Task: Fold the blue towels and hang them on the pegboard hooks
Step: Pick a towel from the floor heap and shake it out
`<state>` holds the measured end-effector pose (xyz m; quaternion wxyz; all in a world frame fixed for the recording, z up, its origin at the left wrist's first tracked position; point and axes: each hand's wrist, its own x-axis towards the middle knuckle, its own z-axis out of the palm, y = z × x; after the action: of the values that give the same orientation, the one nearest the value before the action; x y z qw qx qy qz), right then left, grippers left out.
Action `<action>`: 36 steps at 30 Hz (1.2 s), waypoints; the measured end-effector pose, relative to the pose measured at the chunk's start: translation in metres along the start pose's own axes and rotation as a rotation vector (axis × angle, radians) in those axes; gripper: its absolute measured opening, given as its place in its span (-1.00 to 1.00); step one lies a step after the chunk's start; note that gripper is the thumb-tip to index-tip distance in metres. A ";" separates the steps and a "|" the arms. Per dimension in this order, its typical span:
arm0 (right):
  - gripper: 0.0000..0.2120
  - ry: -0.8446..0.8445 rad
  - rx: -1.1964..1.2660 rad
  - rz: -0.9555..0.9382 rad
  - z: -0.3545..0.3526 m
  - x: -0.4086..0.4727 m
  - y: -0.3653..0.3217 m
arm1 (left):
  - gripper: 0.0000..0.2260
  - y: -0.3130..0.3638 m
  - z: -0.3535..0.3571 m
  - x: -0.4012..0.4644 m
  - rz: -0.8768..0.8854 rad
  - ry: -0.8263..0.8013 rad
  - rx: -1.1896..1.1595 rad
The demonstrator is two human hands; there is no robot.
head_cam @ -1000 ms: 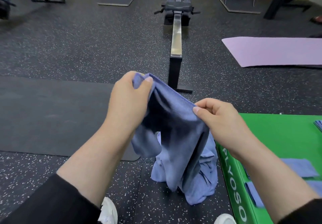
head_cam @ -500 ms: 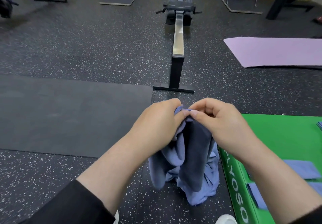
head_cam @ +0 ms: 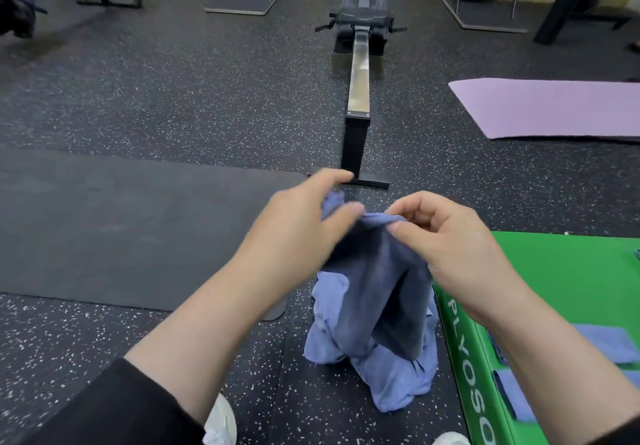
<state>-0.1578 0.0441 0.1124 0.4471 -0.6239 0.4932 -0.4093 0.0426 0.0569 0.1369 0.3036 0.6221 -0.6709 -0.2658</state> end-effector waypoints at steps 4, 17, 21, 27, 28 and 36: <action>-0.86 -0.025 0.024 -0.030 0.005 -0.002 -0.002 | -0.74 0.006 0.014 -0.007 0.099 -0.238 0.124; -0.87 0.006 -0.095 0.057 0.001 -0.001 0.002 | -0.76 -0.028 -0.025 0.011 -0.142 0.261 0.109; -0.86 -0.020 -0.203 -0.059 0.007 -0.003 -0.005 | -0.74 -0.012 -0.019 -0.004 -0.067 0.028 0.079; -0.82 -0.155 -0.272 -0.114 0.016 -0.003 -0.005 | -0.68 -0.002 0.007 -0.016 0.078 -0.256 0.239; -0.83 -0.150 -0.263 -0.112 0.017 -0.003 -0.005 | -0.78 -0.004 0.007 -0.014 0.069 -0.234 0.231; -0.90 -0.167 -0.360 -0.021 0.009 -0.001 0.003 | -0.82 -0.023 -0.010 0.001 -0.146 0.144 0.204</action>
<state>-0.1502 0.0460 0.1069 0.3636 -0.7307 0.5130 -0.2658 0.0655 0.0542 0.1271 0.2661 0.7144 -0.6238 -0.1722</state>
